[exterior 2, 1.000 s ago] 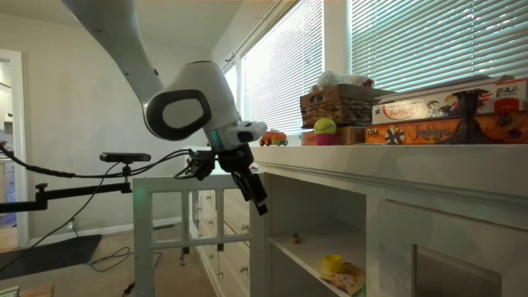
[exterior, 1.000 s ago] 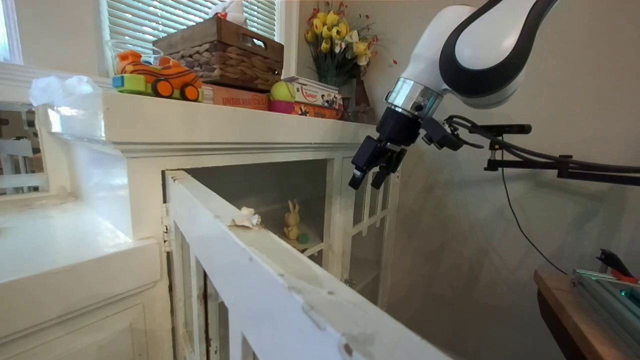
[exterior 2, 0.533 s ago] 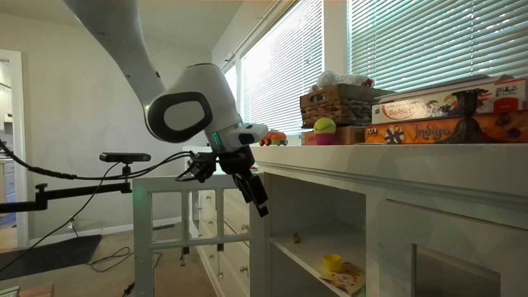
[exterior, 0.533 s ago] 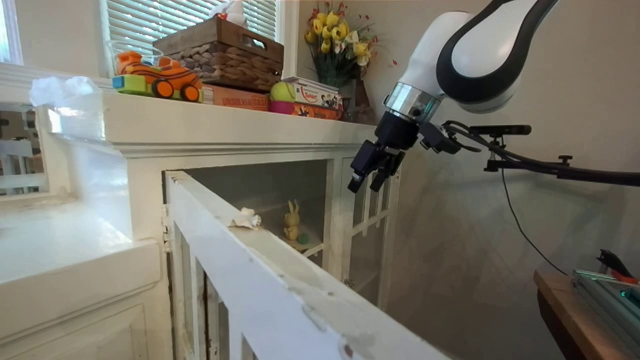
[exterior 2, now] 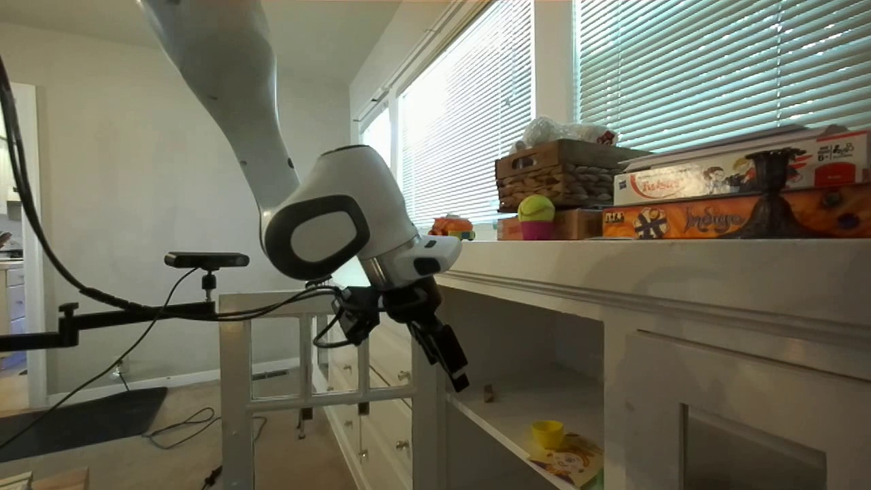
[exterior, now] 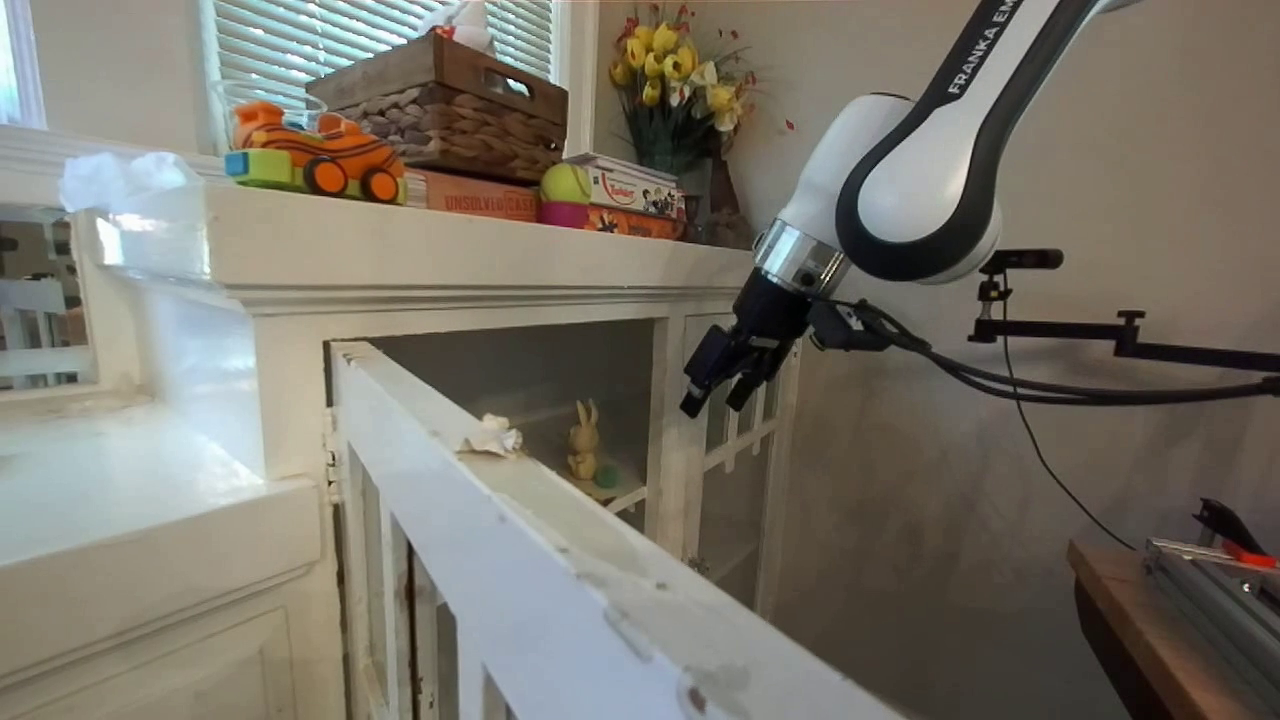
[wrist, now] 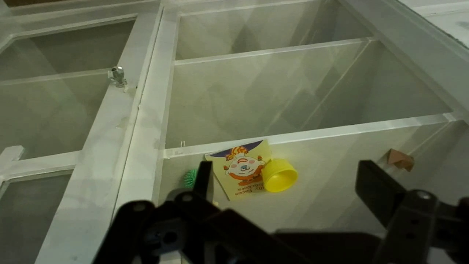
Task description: Remove the yellow bowl from the cabinet
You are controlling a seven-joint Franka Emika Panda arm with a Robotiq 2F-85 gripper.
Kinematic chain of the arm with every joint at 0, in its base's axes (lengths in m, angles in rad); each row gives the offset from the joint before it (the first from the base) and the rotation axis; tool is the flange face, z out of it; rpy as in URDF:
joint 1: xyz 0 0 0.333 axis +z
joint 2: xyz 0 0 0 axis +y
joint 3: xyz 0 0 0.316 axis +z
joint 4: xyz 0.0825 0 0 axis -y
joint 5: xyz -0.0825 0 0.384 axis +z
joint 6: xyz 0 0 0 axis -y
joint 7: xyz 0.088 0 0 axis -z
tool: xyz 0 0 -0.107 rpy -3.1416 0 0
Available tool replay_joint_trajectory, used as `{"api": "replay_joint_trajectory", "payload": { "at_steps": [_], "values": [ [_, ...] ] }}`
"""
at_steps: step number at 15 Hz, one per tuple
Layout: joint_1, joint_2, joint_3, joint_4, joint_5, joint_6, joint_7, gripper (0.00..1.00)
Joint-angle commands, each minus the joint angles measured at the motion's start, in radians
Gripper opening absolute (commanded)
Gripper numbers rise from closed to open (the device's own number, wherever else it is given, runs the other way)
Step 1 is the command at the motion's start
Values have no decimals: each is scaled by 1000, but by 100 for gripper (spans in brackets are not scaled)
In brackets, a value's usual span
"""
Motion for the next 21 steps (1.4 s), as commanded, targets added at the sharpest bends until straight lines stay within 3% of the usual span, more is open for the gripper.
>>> {"api": "replay_joint_trajectory", "payload": {
  "at_steps": [1,5,10,13,14,20,21],
  "values": [
    [-52,124,75,78,17,43,-3,100],
    [-132,241,136,166,8,50,3,100],
    [-197,347,167,268,-2,53,-2,100],
    [-128,380,81,315,14,41,21,100],
    [-159,342,113,270,2,32,5,100],
    [-140,365,88,300,3,32,8,100],
    [-169,372,119,307,-5,41,-2,100]
  ]
}}
